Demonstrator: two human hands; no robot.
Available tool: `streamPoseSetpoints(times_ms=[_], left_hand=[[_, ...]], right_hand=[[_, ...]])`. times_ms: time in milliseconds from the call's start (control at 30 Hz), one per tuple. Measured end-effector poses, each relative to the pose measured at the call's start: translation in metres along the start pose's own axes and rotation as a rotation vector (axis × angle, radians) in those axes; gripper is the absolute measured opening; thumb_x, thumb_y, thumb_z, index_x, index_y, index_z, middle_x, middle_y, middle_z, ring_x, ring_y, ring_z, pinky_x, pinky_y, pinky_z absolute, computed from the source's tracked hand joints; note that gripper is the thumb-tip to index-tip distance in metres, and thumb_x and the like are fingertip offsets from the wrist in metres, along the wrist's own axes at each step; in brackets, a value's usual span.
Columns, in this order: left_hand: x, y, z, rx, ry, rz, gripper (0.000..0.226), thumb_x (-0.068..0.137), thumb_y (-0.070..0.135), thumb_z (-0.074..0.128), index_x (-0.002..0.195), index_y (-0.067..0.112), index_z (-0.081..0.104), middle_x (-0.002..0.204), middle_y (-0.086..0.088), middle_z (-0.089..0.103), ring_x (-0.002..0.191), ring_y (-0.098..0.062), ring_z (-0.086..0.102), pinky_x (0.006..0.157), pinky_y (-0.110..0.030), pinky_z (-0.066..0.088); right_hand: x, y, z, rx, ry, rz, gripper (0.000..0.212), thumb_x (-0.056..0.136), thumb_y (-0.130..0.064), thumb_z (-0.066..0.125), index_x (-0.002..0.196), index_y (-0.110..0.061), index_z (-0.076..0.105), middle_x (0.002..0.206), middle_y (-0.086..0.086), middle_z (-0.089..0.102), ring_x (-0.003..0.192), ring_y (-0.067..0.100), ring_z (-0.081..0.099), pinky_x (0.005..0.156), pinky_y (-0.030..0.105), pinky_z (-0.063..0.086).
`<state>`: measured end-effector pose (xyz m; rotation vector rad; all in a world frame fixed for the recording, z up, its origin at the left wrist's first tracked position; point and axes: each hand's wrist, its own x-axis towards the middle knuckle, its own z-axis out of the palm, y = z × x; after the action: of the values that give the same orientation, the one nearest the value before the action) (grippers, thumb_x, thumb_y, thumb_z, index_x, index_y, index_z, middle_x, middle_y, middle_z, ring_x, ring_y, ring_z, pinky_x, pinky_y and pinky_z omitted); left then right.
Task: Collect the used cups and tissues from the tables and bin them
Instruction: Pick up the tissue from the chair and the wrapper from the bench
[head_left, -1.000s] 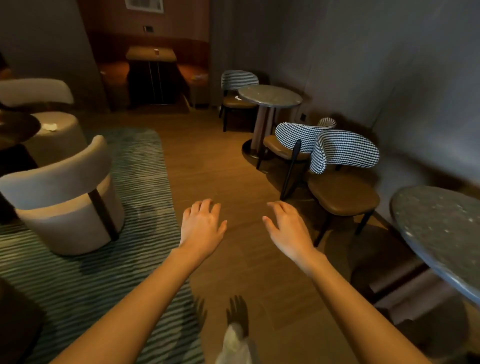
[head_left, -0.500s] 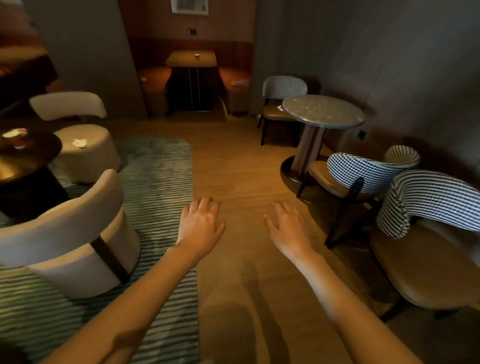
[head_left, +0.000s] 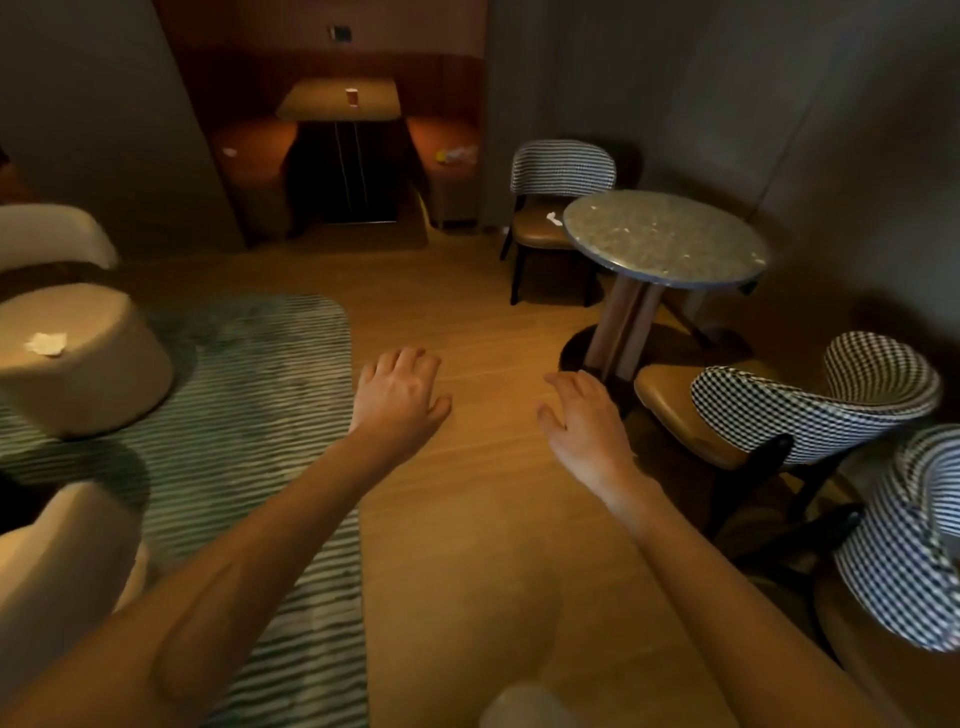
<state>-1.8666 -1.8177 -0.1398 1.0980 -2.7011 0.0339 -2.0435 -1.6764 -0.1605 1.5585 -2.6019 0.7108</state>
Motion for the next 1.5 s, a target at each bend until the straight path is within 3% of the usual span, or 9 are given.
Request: streamPoseSetpoints(times_ms=[233,467,600,1100,1500], left_hand=[[0.190,0.009,0.084,-0.039,-0.062,0.061,0.054,0.090,0.049,0.049,0.134,0.020,0.045,0.141,-0.005,0.044,0.130,-0.027,0.039,0.105,-0.043,0.033],[0.424,0.028,0.100,-0.022,-0.019,0.104,0.051,0.090,0.047,0.049,0.134,0.020,0.045,0.142,-0.006,0.043,0.132,-0.027,0.037,0.106,-0.044,0.034],[0.515,0.026,0.116,-0.046,-0.003,0.076,0.051,0.090,0.045,0.048,0.134,0.018,0.046,0.141,-0.008,0.043,0.131,-0.027,0.038,0.105,-0.043,0.034],[0.890,-0.079,0.250,-0.057,-0.112,-0.025,0.054,0.093,0.044,0.047,0.139,0.016,0.039,0.143,-0.007,0.042,0.132,-0.026,0.038,0.107,-0.042,0.034],[1.165,-0.104,0.364,-0.051,-0.271,0.035,0.055,0.094,0.044,0.046,0.140,0.016,0.037,0.145,-0.007,0.040,0.134,-0.027,0.036,0.107,-0.042,0.034]], right_hand=[[0.170,0.082,0.055,0.031,-0.107,0.058,0.047,0.097,-0.034,0.048,0.139,-0.012,0.045,0.140,0.005,0.046,0.135,0.022,0.034,0.112,0.036,0.030],[0.394,0.156,0.044,0.058,-0.016,0.055,0.042,0.098,-0.032,0.047,0.133,-0.010,0.050,0.133,0.007,0.052,0.130,0.023,0.040,0.107,0.040,0.037],[0.495,0.177,0.058,0.030,-0.028,0.013,0.043,0.098,-0.034,0.047,0.134,-0.012,0.049,0.133,0.005,0.052,0.131,0.022,0.040,0.108,0.038,0.035],[0.878,0.251,0.191,-0.075,-0.090,0.032,0.047,0.099,-0.034,0.043,0.141,-0.013,0.042,0.143,0.005,0.045,0.140,0.024,0.029,0.115,0.041,0.026],[1.126,0.361,0.273,-0.061,-0.172,0.172,0.055,0.098,-0.042,0.043,0.145,-0.014,0.036,0.148,0.008,0.038,0.143,0.026,0.024,0.117,0.040,0.022]])
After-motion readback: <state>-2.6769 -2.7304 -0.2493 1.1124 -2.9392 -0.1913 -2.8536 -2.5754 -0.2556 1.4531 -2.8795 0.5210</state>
